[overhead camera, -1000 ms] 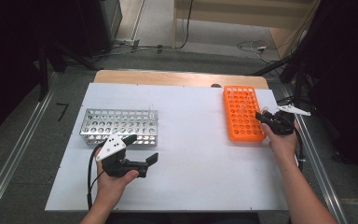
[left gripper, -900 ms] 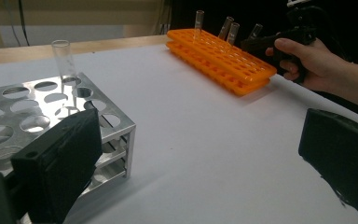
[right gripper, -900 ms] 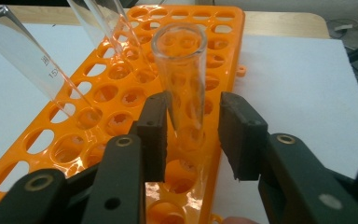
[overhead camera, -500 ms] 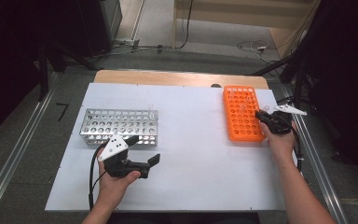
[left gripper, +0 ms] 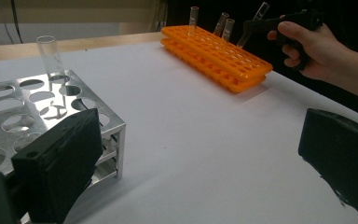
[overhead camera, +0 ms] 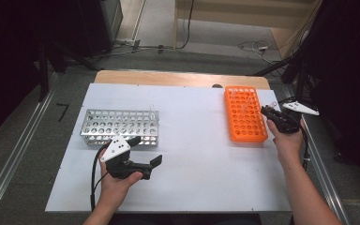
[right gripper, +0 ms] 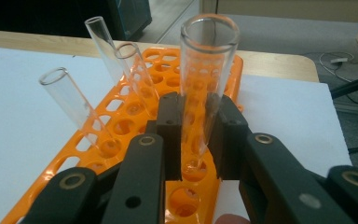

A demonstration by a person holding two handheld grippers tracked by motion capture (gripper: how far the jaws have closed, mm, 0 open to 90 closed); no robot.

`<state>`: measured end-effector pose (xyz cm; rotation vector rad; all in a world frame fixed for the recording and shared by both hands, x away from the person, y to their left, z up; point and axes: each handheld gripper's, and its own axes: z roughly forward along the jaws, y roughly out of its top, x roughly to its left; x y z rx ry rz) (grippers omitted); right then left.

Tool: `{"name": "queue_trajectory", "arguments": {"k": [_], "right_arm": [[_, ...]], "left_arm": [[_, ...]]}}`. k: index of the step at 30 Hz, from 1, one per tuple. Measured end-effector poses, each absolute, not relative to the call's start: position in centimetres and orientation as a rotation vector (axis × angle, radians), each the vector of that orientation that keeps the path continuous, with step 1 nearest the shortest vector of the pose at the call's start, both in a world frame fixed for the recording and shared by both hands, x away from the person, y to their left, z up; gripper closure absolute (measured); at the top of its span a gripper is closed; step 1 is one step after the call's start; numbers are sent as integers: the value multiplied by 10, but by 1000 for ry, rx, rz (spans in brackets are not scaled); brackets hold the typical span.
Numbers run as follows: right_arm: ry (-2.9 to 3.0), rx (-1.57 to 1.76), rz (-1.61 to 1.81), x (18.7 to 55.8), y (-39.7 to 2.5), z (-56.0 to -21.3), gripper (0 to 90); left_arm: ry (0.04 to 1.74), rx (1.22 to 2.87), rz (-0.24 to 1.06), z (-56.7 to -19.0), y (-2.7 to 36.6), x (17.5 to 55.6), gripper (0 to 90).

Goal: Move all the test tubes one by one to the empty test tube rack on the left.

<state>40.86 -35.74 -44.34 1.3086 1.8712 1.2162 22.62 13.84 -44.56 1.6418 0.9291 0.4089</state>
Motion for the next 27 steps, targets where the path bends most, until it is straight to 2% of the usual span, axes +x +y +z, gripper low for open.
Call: {"name": "queue_trajectory", "arguments": {"k": [8,27], "right_arm": [[1936,1242,1264,388,-346,-432,738],[2131,1044,1390,320,-284,-426,736]], "left_arm": [[920,1650,409,-445,136,226,0],[893,1657,402,-441,128,223,0]]}}
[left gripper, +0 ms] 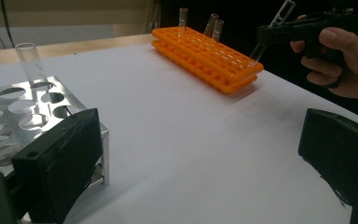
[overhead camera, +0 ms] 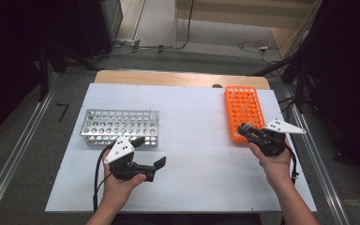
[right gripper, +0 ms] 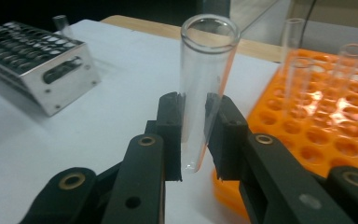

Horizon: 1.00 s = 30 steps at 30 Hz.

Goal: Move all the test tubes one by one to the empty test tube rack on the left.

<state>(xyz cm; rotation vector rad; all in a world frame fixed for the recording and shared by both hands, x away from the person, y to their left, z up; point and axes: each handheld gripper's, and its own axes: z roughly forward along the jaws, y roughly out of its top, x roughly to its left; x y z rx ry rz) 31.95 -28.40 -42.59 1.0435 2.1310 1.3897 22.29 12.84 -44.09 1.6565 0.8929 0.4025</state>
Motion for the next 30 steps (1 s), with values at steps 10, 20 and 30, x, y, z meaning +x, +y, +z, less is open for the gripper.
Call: {"name": "queue_trajectory", "arguments": {"k": [10,20,30], "right_arm": [[2251,941,1418,294,-249,-436,736],[2362,808,1424,275,-212,-440,736],[2442,706,1433,258,-184,-444,737]], "left_arm": [[858,1669,396,-437,121,220,3],[808,1682,377,-431,108,215,22],[764,1696,342,-428,93,213,97]]}}
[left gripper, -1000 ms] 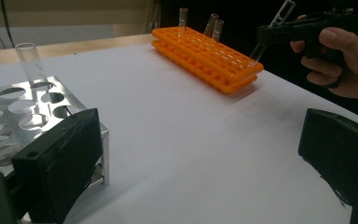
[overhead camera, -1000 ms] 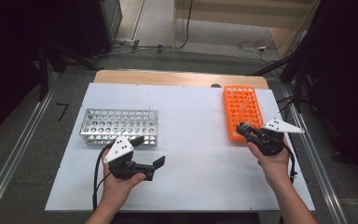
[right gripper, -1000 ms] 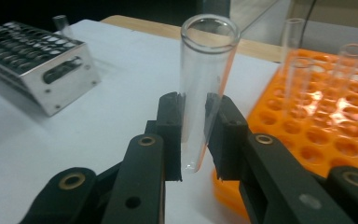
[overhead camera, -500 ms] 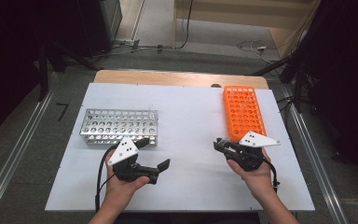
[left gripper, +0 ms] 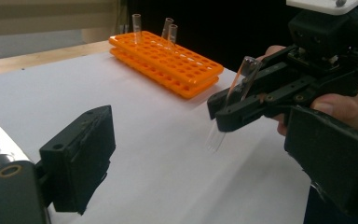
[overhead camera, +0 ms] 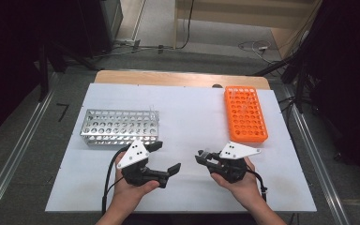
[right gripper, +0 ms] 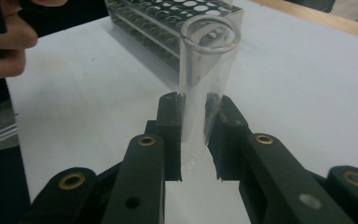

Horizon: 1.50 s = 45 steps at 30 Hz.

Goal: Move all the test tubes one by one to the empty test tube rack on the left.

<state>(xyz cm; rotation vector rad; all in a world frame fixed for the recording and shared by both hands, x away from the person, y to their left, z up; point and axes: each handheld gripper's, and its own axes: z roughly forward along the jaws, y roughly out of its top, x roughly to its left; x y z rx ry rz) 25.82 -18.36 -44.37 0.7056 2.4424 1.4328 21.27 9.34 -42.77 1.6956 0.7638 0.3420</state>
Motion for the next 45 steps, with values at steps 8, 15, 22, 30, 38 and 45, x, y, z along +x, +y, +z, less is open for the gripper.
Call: {"name": "queue_trajectory", "arguments": {"k": [8,15,22,30,38,45], "right_arm": [[2500,629,1432,248,-164,-446,737],[2526,582,1421,241,-153,-446,737],[2550,557,1429,236,-148,-445,737],[2565,552,1428,235,-147,-444,737],[2570,555,1435,236,-148,-444,733],[2555,565,1448,236,-149,-443,655]], "left_arm": [[722,1712,310,-427,82,212,232],[691,1747,293,-428,68,211,405],[670,1776,281,-430,60,210,582],[639,1798,294,-430,56,207,713],[647,1797,324,-429,58,207,753],[671,1786,327,-427,60,210,757]]}}
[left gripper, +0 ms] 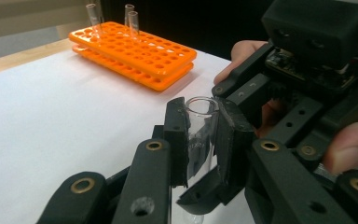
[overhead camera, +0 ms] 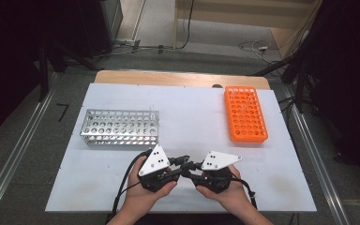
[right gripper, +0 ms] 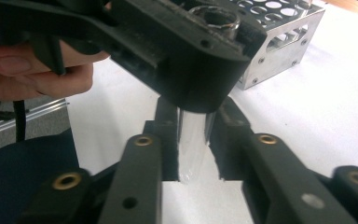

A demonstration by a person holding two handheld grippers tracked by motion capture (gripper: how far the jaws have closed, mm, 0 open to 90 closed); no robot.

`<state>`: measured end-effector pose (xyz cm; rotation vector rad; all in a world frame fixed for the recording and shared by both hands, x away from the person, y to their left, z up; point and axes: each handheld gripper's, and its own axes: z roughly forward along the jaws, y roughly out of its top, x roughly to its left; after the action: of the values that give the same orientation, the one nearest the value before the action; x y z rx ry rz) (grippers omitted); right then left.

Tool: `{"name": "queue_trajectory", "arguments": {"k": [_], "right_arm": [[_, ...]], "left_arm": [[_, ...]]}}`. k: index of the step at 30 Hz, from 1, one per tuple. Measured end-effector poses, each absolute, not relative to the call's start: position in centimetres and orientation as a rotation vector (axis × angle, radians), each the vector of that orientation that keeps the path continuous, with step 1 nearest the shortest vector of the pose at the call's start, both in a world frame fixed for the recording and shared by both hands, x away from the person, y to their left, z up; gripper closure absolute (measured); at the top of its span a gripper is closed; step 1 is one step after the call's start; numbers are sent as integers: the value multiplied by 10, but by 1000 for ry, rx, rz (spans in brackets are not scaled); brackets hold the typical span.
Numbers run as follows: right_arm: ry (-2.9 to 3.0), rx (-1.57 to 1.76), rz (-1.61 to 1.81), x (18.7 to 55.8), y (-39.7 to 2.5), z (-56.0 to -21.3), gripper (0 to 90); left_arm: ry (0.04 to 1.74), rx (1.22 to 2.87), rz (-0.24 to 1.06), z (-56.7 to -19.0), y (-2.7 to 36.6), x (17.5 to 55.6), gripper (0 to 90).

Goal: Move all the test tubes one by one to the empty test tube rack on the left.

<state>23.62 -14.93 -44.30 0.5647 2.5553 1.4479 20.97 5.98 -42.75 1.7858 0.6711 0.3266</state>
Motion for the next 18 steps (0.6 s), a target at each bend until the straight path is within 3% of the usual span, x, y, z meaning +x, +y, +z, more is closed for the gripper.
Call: {"name": "queue_trajectory", "arguments": {"k": [12,18], "right_arm": [[2505,634,1477,244,-179,-436,33],[2463,687,1505,252,-210,-438,0]], "left_arm": [[719,1760,361,-420,83,220,757],[754,1745,400,-412,99,228,757]]}}
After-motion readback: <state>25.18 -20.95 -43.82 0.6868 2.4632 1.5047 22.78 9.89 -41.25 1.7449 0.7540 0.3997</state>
